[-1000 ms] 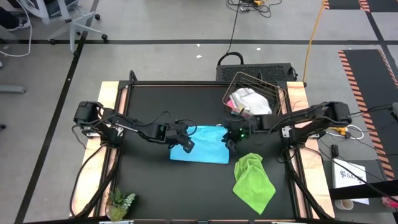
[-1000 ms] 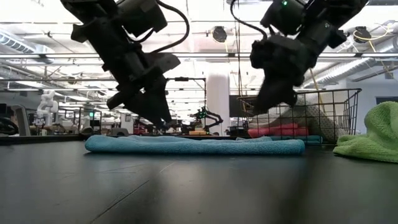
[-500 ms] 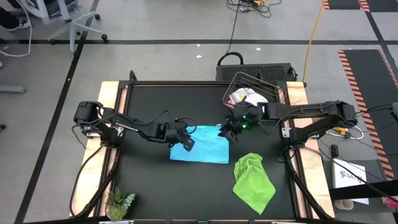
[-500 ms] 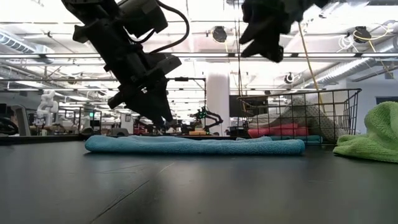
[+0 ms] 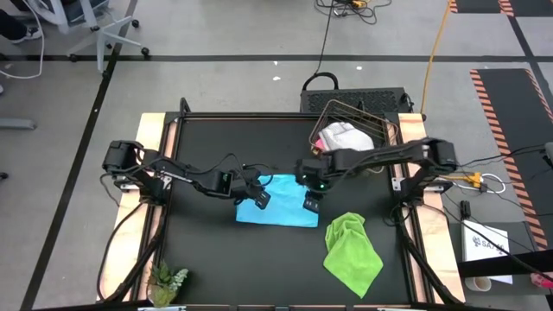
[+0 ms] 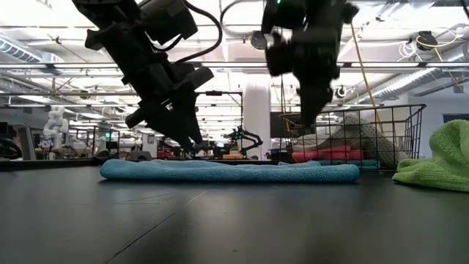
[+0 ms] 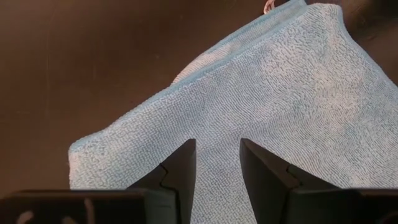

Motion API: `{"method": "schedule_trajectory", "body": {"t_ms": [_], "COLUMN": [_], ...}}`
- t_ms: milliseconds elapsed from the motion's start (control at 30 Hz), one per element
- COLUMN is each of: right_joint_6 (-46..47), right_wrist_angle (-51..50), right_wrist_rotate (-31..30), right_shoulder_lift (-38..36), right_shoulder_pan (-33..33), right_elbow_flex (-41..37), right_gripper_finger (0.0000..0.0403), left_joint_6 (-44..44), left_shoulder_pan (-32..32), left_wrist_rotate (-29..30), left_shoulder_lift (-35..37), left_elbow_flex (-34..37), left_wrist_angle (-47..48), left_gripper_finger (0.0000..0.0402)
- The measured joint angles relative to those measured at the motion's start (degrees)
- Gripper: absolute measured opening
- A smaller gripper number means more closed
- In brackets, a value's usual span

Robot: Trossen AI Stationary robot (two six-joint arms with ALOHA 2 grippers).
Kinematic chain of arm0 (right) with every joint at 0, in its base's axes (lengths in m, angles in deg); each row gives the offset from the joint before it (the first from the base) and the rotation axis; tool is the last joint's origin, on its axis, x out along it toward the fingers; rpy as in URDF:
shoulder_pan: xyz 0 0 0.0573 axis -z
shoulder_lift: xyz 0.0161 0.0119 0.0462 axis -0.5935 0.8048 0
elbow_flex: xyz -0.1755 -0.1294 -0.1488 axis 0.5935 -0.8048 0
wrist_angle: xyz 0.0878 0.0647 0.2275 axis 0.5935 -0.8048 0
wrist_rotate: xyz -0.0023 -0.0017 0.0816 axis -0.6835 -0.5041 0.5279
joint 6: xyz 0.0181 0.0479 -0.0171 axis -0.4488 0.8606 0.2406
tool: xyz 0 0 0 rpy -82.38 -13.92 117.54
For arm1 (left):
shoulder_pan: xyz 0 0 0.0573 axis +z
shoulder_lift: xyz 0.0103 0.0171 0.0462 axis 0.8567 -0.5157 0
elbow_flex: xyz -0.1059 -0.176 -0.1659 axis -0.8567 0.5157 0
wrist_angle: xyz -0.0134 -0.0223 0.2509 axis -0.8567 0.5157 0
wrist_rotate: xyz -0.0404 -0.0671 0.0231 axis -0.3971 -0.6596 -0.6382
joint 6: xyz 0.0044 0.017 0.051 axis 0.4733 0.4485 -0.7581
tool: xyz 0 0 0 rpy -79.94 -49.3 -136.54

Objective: Fold microfiber towels
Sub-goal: Fold the blue towel

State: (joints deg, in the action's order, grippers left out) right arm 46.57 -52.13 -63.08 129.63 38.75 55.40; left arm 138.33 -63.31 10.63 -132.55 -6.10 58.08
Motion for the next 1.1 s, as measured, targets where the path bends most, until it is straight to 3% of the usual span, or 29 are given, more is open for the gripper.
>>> {"method": "schedule_trajectory", "body": {"t_ms": [300, 767, 1100], "right_joint_6": [-4.85, -5.61, -5.28], "right_wrist_angle": [0.19, 1.16, 2.86], "right_wrist_rotate": [-5.09, -9.33, -10.6], "right_shoulder_lift": [7.61, 7.74, 7.74], "right_shoulder_pan": [1.5, 6.2, 8.17], "right_elbow_flex": [0.0, -0.24, -5.41], "right_gripper_finger": [0.0149, 0.0206, 0.0215], "left_joint_6": [0.1, 0.06, 0.04], "left_shoulder_pan": [-0.01, 0.0, 0.0], "left_wrist_rotate": [0.0, 0.02, 0.04], "left_shoulder_lift": [0.0, 0.0, 0.0], "left_elbow_flex": [0.0, 0.0, 0.0], "left_wrist_angle": [0.17, 0.11, 0.15], "left_gripper_finger": [0.0126, 0.0126, 0.0126]}}
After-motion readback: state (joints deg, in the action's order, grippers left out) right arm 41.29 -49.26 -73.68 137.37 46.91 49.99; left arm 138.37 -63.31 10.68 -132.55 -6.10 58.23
